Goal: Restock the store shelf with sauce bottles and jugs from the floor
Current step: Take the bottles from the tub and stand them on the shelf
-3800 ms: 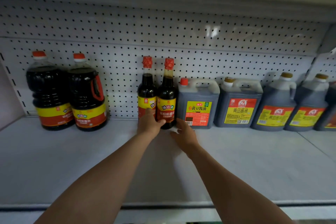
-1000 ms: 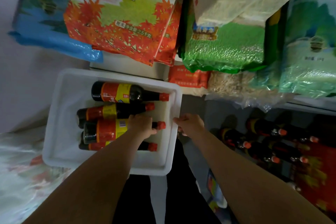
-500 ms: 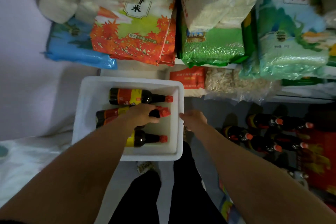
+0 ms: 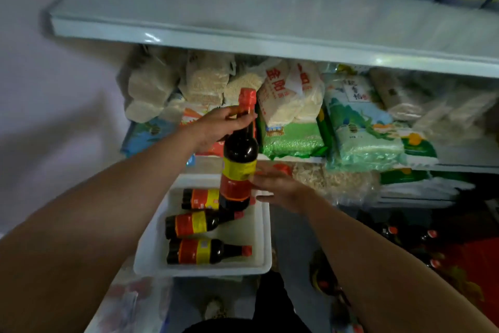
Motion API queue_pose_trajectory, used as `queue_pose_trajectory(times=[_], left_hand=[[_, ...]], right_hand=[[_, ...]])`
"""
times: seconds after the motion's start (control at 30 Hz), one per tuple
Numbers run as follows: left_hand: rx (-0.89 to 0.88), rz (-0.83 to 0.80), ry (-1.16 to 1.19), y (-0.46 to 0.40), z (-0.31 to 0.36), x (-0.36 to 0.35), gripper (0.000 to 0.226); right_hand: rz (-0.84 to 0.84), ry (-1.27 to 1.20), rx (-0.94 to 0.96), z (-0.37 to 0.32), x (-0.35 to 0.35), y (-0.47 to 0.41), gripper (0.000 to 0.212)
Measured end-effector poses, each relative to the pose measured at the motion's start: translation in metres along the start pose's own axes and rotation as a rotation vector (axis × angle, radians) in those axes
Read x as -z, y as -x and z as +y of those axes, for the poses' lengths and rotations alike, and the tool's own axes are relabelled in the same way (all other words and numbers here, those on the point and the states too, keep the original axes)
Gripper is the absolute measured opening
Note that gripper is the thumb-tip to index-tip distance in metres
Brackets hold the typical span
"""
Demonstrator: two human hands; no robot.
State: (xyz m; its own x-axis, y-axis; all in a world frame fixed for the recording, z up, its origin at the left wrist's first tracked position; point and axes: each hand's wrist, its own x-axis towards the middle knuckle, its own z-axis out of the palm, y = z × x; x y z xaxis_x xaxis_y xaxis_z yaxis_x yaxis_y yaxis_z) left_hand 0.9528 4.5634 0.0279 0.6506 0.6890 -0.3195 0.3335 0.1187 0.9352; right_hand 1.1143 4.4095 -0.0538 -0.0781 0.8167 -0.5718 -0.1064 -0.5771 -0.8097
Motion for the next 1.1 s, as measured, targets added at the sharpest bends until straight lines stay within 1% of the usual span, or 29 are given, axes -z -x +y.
queue_pose_trajectory(times=[0.07, 0.17, 0.23, 0.3, 0.37, 0.43, 0.47, 0.5, 0.53, 0.6, 0.63, 0.67, 0.7, 0.73, 0.8, 0.83, 0.87, 0.9, 0.97, 1.0, 1.03, 1.1], left_hand=[[-0.105, -0.015, 0.052, 0.005, 0.045, 0.002, 0.037], [-0.242, -0.058, 0.147, 0.013, 0.106, 0.004, 0.043], [-0.324, -0.074, 0.225, 0.016, 0.142, 0.004, 0.037], [-0.381, -0.062, 0.297, 0.018, 0.174, 0.003, 0.03], [-0.438, 0.016, 0.359, 0.016, 0.201, 0.005, 0.03], [-0.474, 0.182, 0.385, 0.009, 0.224, 0.01, 0.033], [-0.458, 0.28, 0.373, 0.007, 0.232, 0.012, 0.039], [-0.416, 0.354, 0.336, 0.003, 0.238, 0.012, 0.05], [-0.359, 0.381, 0.253, -0.001, 0.24, 0.011, 0.065], [-0.275, 0.325, 0.094, -0.008, 0.238, 0.004, 0.096], [-0.277, 0.311, 0.071, -0.014, 0.237, 0.001, 0.107], [-0.299, 0.327, 0.058, -0.025, 0.237, 0.001, 0.113], [-0.328, 0.351, 0.045, -0.033, 0.239, 0.002, 0.11], [-0.366, 0.36, 0.029, -0.039, 0.245, 0.002, 0.098], [-0.426, 0.343, -0.019, -0.051, 0.255, 0.003, 0.062], [-0.442, 0.333, -0.052, -0.058, 0.258, 0.003, 0.055], [-0.444, 0.317, -0.095, -0.066, 0.258, 0.003, 0.056], [-0.444, 0.293, -0.141, -0.075, 0.259, 0.002, 0.065], [-0.428, 0.249, -0.204, -0.096, 0.255, 0.001, 0.082], [-0.423, 0.231, -0.208, -0.106, 0.252, 0.002, 0.087], [-0.417, 0.21, -0.206, -0.115, 0.251, 0.003, 0.089], [-0.414, 0.168, -0.205, -0.133, 0.249, 0.007, 0.094]], right_hand=[[-0.011, -0.033, 0.079, -0.028, 0.006, 0.01, 0.046], [-0.034, -0.074, 0.21, -0.071, 0.014, 0.026, 0.053], [-0.03, -0.097, 0.314, -0.1, 0.016, 0.037, 0.06], [-0.039, -0.136, 0.412, -0.129, 0.016, 0.046, 0.061], [-0.016, -0.133, 0.489, -0.157, 0.017, 0.051, 0.064], [0.046, -0.146, 0.568, -0.183, 0.018, 0.053, 0.064], [0.09, -0.17, 0.61, -0.195, 0.018, 0.052, 0.062], [0.138, -0.197, 0.651, -0.208, 0.018, 0.051, 0.061], [0.199, -0.212, 0.688, -0.22, 0.018, 0.049, 0.062], [0.331, -0.184, 0.75, -0.243, 0.02, 0.044, 0.065], [0.378, -0.153, 0.78, -0.252, 0.023, 0.041, 0.064], [0.402, -0.115, 0.805, -0.259, 0.027, 0.038, 0.063], [0.407, -0.078, 0.821, -0.265, 0.033, 0.035, 0.062], [0.392, -0.044, 0.825, -0.269, 0.041, 0.032, 0.062], [0.338, 0.04, 0.776, -0.28, 0.061, 0.029, 0.061], [0.313, 0.093, 0.735, -0.286, 0.072, 0.028, 0.06], [0.29, 0.139, 0.7, -0.292, 0.082, 0.026, 0.057], [0.257, 0.156, 0.683, -0.298, 0.092, 0.024, 0.056], [0.171, 0.126, 0.7, -0.305, 0.111, 0.015, 0.055], [0.139, 0.119, 0.717, -0.306, 0.119, 0.011, 0.055], [0.126, 0.126, 0.735, -0.308, 0.127, 0.007, 0.057], [0.167, 0.16, 0.759, -0.313, 0.14, -0.003, 0.062]])
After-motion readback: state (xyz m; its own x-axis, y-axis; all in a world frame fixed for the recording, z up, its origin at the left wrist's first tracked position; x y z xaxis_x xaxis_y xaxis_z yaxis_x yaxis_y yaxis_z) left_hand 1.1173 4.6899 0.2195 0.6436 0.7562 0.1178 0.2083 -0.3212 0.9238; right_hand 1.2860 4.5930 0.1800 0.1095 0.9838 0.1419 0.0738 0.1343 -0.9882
